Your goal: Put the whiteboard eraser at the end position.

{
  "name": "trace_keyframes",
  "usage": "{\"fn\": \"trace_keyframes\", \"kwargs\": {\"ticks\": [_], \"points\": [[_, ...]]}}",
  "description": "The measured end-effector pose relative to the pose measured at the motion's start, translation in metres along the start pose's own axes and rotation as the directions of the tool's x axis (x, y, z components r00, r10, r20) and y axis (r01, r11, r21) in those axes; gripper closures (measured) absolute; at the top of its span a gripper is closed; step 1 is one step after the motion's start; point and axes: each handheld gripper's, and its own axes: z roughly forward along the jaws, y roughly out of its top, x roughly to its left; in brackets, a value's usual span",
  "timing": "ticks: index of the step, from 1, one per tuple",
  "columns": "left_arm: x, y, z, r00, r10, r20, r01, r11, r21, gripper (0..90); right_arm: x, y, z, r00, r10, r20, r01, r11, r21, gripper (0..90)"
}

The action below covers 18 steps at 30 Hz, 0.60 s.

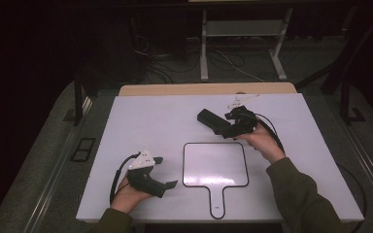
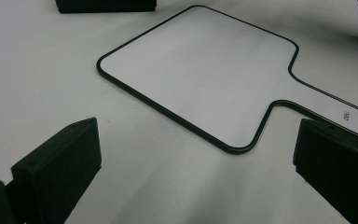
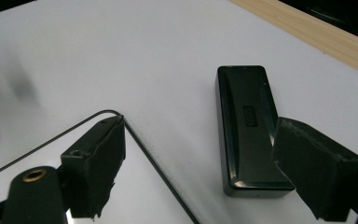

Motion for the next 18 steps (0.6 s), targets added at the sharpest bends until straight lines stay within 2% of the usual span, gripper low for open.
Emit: {"fn": "trace_keyframes", "kwargs": {"ticks": [4, 12, 15, 18], "points": [[-0.001, -0.001, 0.0, 1.0, 0.0, 0.002, 0.0, 1.0, 0.007, 0.0, 0.005, -0.008, -0.003, 0.9999, -0.011, 0.012, 0.012, 1.0, -0.009, 12.7], [-0.001, -0.001, 0.0, 1.0, -0.002, 0.003, 0.002, 0.9999, 0.011, 0.0, 0.016, -0.029, -0.014, 0.9998, -0.008, 0.019, 0.009, 0.999, -0.036, 12.7], [-0.001, -0.001, -0.001, 1.0, 0.0, 0.001, 0.0, 0.9999, 0.01, 0.0, 0.018, -0.036, -0.019, 0.9989, -0.022, 0.04, 0.023, 0.999, -0.037, 12.7], [-0.001, -0.002, -0.002, 1.0, -0.002, 0.0, 0.002, 1.0, 0.005, 0.0, 0.02, -0.042, -0.024, 0.9993, -0.007, 0.037, 0.008, 0.999, -0.045, 12.7]]}}
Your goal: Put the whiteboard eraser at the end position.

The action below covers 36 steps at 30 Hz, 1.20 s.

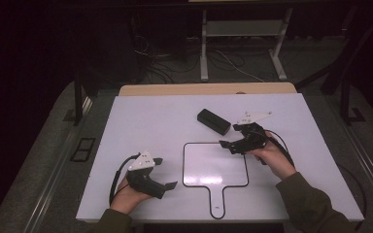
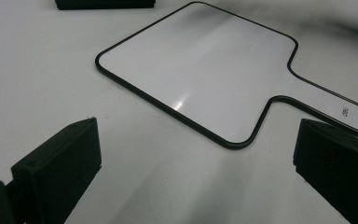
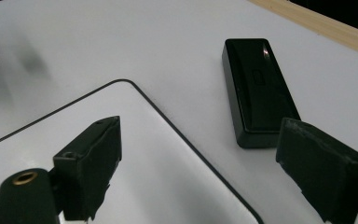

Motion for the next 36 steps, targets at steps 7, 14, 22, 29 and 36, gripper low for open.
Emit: {"fn": "trace_keyframes", "kwargs": {"ticks": [7, 14, 22, 29, 36], "points": [[0.0, 0.0, 0.0, 1.0, -0.002, -0.001, 0.002, 1.0, -0.002, 0.0, 0.006, -0.014, -0.014, 1.0, 0.0, 0.009, 0.0, 1.0, -0.017, 12.7], [-0.001, 0.0, -0.001, 1.0, -0.003, 0.0, 0.003, 1.0, -0.004, 0.0, 0.01, -0.031, -0.027, 0.9998, 0.009, 0.016, -0.009, 0.999, -0.038, 12.7], [-0.002, 0.001, -0.002, 1.0, -0.006, 0.002, 0.006, 0.9999, -0.014, 0.0, 0.013, -0.045, -0.04, 0.9989, 0.028, 0.037, -0.025, 0.997, -0.072, 12.7], [-0.002, 0.001, -0.002, 1.0, -0.004, 0.004, 0.004, 0.9999, -0.016, 0.0, 0.016, -0.06, -0.05, 0.9977, 0.038, 0.057, -0.032, 0.995, -0.091, 12.7], [-0.001, 0.002, -0.004, 1.0, 0.002, 0.002, -0.002, 0.9998, -0.017, 0.0, 0.015, -0.077, -0.061, 0.9953, 0.066, 0.072, -0.059, 0.994, -0.097, 12.7]]}}
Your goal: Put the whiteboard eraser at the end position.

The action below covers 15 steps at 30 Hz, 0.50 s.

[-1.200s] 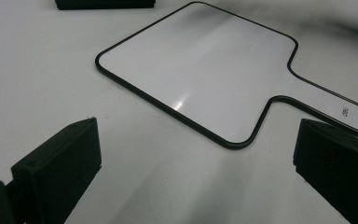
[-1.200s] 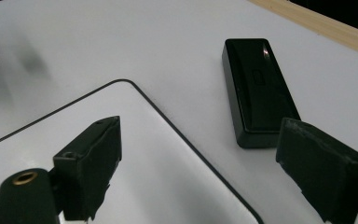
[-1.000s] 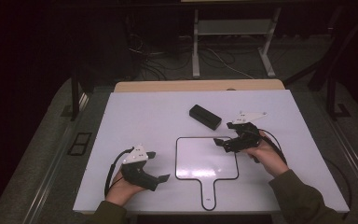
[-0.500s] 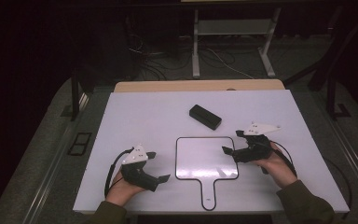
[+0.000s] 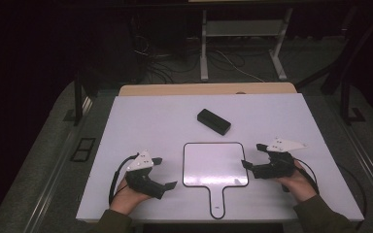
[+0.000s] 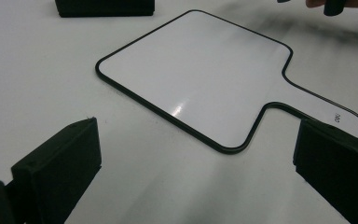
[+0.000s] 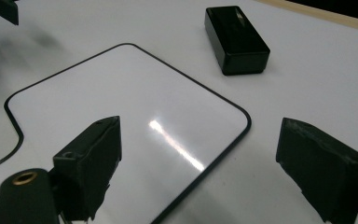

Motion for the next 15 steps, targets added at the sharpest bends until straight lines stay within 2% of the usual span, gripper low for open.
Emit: {"fn": "trace_keyframes", "kwargs": {"ticks": [8, 15], "points": [[0.0, 0.0, 0.0, 1.0, -0.006, -0.002, 0.006, 1.0, -0.001, 0.0, -0.002, -0.013, -0.014, 0.9997, 0.022, 0.014, -0.022, 1.0, -0.009, 12.7], [0.0, -0.001, 0.0, 1.0, -0.006, -0.002, 0.006, 1.0, 0.004, 0.0, -0.003, -0.029, -0.025, 0.9997, 0.019, 0.013, -0.02, 1.0, 0.023, 12.7]]}}
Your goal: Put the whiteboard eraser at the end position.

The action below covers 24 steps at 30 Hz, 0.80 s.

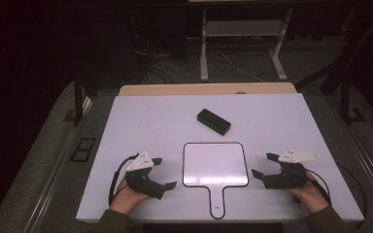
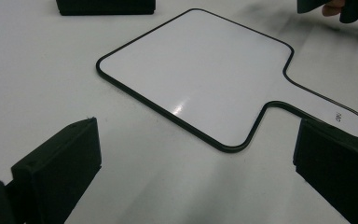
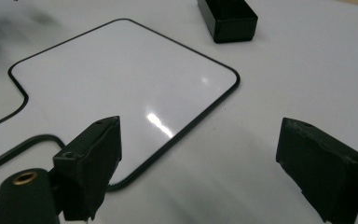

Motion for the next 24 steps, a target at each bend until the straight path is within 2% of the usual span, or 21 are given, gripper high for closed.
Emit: {"fn": "trace_keyframes", "kwargs": {"ticks": [10, 14, 24], "points": [[-0.001, 0.0, -0.001, 1.0, 0.0, -0.002, 0.0, 1.0, 0.001, 0.0, -0.008, -0.013, -0.015, 0.9995, 0.015, 0.027, -0.015, 1.0, 0.002, 12.7], [-0.001, -0.001, -0.001, 1.0, 0.0, -0.004, 0.0, 1.0, 0.001, 0.0, -0.01, -0.014, -0.015, 0.9994, 0.021, 0.029, -0.021, 1.0, 0.001, 12.7], [-0.002, -0.001, -0.001, 1.0, 0.004, -0.003, -0.004, 1.0, 0.008, 0.0, -0.01, -0.014, -0.013, 0.999, -0.003, 0.045, 0.002, 1.0, 0.018, 12.7]]}}
